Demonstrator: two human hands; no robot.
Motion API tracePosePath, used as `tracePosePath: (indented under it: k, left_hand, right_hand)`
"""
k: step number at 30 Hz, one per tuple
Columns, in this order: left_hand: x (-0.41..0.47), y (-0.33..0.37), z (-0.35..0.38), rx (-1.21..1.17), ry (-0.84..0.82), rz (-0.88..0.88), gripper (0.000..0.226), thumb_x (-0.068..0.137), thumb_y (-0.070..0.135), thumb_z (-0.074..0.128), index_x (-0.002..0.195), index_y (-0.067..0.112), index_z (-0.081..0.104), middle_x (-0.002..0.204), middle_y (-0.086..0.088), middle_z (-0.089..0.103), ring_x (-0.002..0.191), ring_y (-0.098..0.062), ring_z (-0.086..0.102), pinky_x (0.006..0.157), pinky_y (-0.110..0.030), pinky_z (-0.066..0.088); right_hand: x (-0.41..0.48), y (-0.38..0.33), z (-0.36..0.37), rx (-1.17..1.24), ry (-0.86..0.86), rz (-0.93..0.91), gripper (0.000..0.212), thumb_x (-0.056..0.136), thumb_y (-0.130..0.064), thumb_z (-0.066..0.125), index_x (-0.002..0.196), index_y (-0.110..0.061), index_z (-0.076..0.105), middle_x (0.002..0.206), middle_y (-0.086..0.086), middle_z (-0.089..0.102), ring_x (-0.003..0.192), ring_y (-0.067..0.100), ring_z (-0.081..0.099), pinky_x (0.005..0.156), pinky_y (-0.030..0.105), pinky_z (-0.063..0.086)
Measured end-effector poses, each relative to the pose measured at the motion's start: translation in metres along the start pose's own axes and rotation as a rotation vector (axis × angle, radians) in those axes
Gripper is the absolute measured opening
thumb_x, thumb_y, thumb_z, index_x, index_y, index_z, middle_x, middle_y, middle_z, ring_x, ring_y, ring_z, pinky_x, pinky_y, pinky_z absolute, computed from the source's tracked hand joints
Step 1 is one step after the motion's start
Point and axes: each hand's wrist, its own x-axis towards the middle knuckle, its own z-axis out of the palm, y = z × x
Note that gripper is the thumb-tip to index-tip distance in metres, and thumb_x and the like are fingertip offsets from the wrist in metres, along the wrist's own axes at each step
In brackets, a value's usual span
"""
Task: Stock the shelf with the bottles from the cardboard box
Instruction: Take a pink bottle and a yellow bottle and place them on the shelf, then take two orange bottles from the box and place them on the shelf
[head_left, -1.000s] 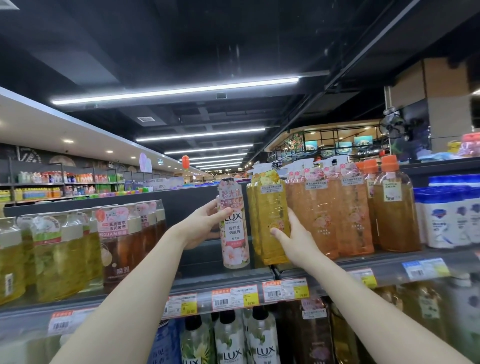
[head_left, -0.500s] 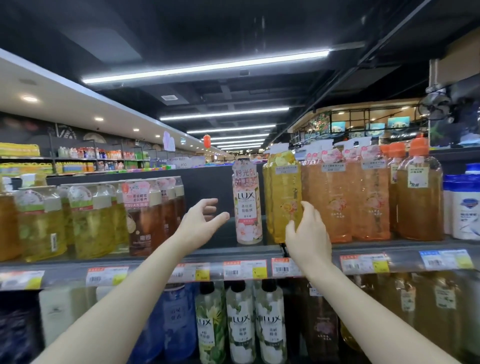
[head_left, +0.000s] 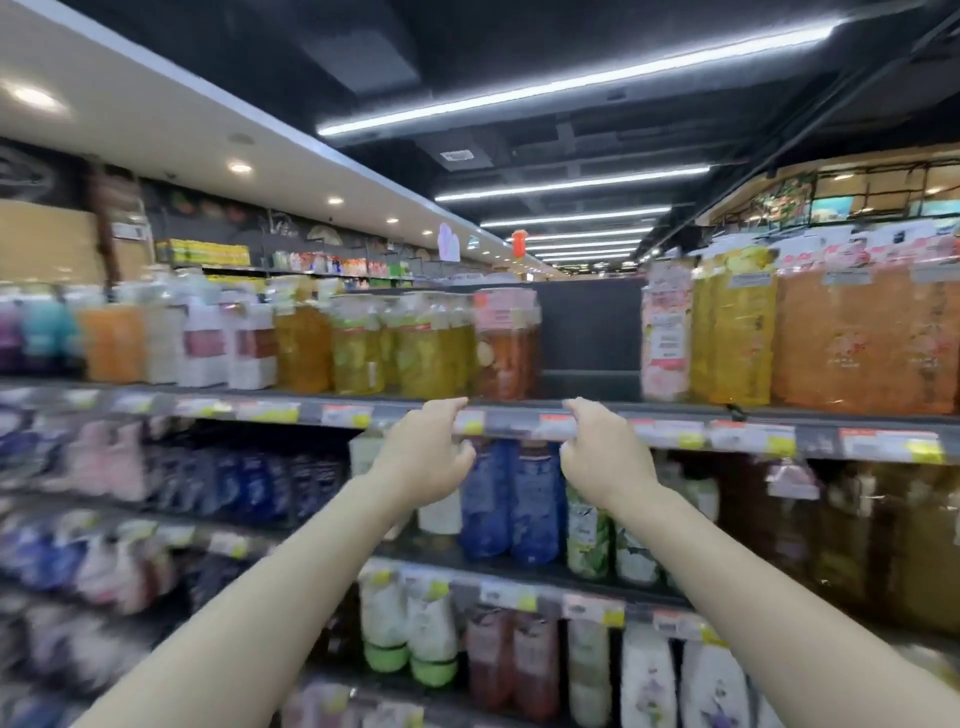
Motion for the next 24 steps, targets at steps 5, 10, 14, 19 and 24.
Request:
tracePosePath:
  k: [5, 10, 14, 19, 24]
  left_hand:
    - [-0.135, -0.111, -0.057, 0.232, -0.08, -0.167, 0.068, 0.094, 0.034, 0.057, 0.157, 0.016, 0.041, 0.154, -0.01, 0.052, 0.133, -0.032, 0.056, 0.107, -0.041, 0.047]
    - [-0.261, -0.219, -0.104, 0.387, -0.151, -0.386, 0.071, 0.088, 0.045, 0.044, 0.153, 0.015, 0.044, 0.143, -0.011, 0.058, 0.125, -0.033, 0.06, 0.103, -0.041, 0.047]
    - [-0.343, -0.296, -0.132, 0.424, -0.214, -0.578, 0.069, 0.087, 0.043, 0.05, 0.151, 0.02, 0.043, 0.148, -0.007, 0.056, 0.13, -0.034, 0.057, 0.107, -0.044, 0.043]
    - [-0.411, -0.387, -0.147, 0.426, -0.224, -0.746, 0.067, 0.088, 0.043, 0.053, 0.151, 0.022, 0.043, 0.15, -0.005, 0.057, 0.133, -0.031, 0.058, 0.11, -0.043, 0.043]
    - [-0.452, -0.497, -0.118, 0.405, -0.379, -0.854, 0.065, 0.097, 0.036, 0.053, 0.158, 0.019, 0.037, 0.16, -0.007, 0.047, 0.14, -0.029, 0.053, 0.113, -0.04, 0.04]
  right_hand:
    - [-0.069, -0.132, 0.067, 0.052, -0.211, -0.131, 0.045, 0.092, -0.021, 0.053, 0.137, -0.012, 0.057, 0.139, 0.01, 0.062, 0.124, 0.034, 0.06, 0.095, 0.046, 0.055]
    - [-0.139, -0.27, 0.133, 0.083, -0.474, -0.366, 0.063, 0.101, -0.039, 0.056, 0.158, -0.02, 0.037, 0.161, 0.002, 0.041, 0.147, 0.024, 0.039, 0.111, 0.043, 0.045]
    - [-0.181, -0.351, 0.196, 0.087, -0.593, -0.438, 0.069, 0.098, -0.048, 0.059, 0.156, -0.018, 0.037, 0.155, 0.004, 0.048, 0.138, 0.025, 0.049, 0.102, 0.043, 0.051]
    - [-0.207, -0.42, 0.291, 0.092, -0.716, -0.475, 0.06, 0.098, -0.043, 0.053, 0.15, -0.014, 0.045, 0.152, 0.006, 0.051, 0.136, 0.03, 0.051, 0.1, 0.046, 0.052]
    - [-0.211, -0.477, 0.41, 0.117, -0.832, -0.47, 0.049, 0.096, -0.031, 0.052, 0.141, -0.012, 0.052, 0.137, 0.013, 0.062, 0.124, 0.034, 0.06, 0.091, 0.039, 0.053]
